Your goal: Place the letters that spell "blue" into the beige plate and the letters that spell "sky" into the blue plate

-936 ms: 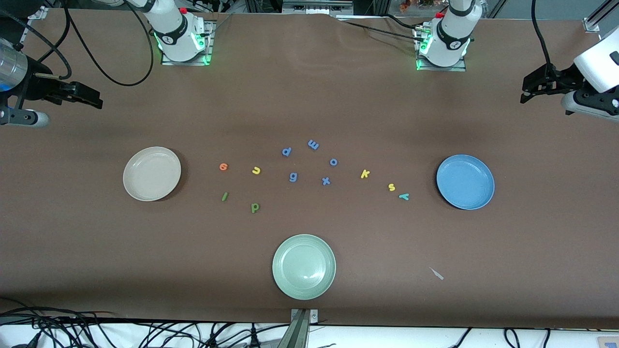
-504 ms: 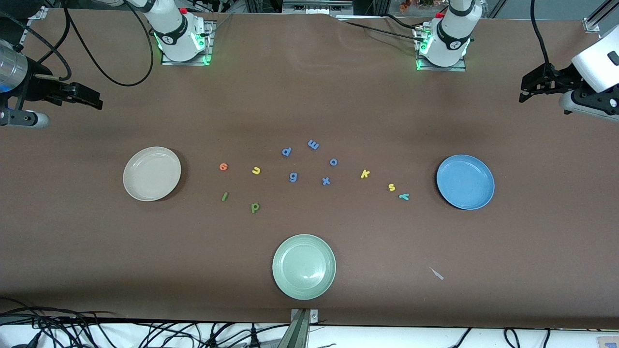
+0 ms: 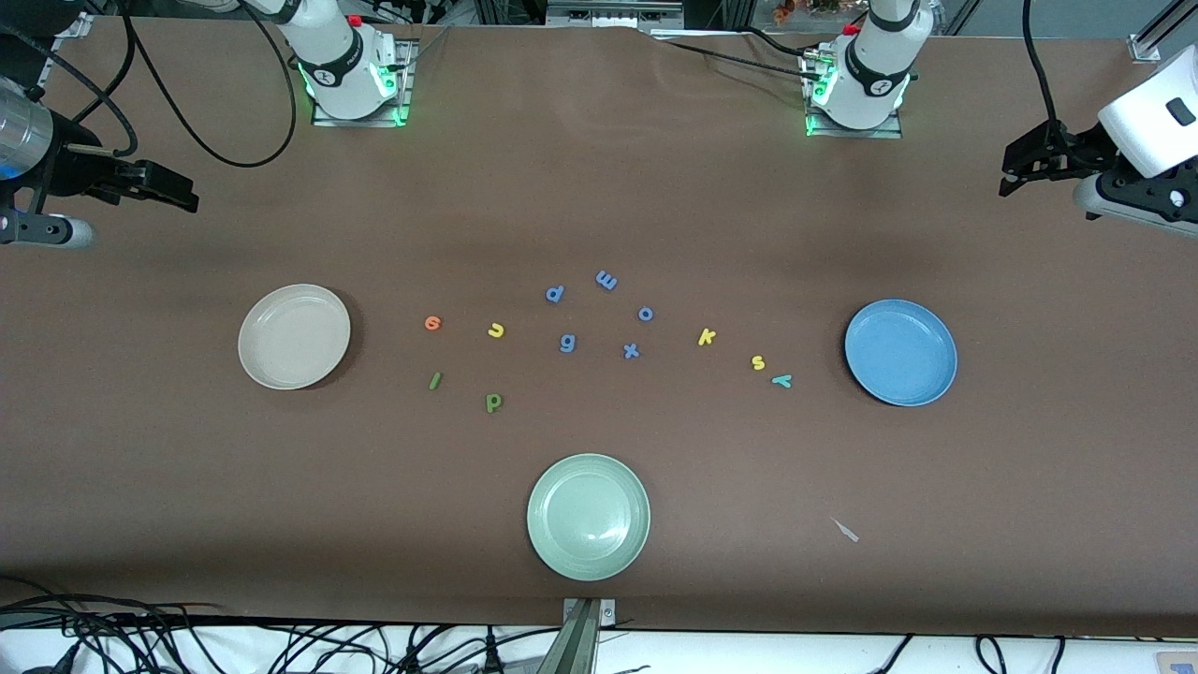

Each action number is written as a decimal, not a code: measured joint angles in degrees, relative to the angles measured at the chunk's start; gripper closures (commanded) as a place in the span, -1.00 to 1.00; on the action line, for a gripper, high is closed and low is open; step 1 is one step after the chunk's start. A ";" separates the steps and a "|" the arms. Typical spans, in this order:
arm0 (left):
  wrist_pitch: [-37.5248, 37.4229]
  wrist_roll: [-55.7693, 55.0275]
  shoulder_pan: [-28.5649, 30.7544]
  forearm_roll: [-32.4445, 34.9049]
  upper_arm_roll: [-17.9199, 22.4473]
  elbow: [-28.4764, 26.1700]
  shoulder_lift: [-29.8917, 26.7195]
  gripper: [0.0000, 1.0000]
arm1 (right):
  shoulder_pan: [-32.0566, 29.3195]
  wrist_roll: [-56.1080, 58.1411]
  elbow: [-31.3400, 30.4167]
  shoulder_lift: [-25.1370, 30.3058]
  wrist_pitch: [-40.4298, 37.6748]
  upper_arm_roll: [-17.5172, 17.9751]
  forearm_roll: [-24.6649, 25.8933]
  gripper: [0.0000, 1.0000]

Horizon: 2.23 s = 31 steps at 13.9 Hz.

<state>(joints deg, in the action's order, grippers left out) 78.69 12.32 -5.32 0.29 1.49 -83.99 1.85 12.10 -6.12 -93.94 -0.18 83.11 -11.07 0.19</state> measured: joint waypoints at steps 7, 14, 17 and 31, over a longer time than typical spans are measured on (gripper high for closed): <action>-0.14 0.00 0.03 0.00 0.02 0.00 0.00 -1.00 | 0.00 0.01 0.00 0.00 -0.01 0.00 -0.01 -1.00; -0.38 0.00 0.03 0.00 0.01 0.00 0.00 -1.00 | 0.00 0.04 0.00 -0.01 -0.04 0.00 -0.01 -1.00; -0.55 0.00 0.03 0.00 -0.33 0.00 0.00 -1.00 | 0.00 0.04 0.00 -0.01 -0.05 0.00 -0.01 -1.00; -1.23 -0.31 0.28 2.31 -1.38 0.00 0.00 -1.00 | 0.00 0.05 0.00 -0.02 -0.05 -0.01 -0.01 -1.00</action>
<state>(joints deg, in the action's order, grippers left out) 77.46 12.01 -5.04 2.60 0.11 -83.99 1.85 12.10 -6.07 -93.94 -0.19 83.06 -11.08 0.18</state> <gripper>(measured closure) 0.000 0.000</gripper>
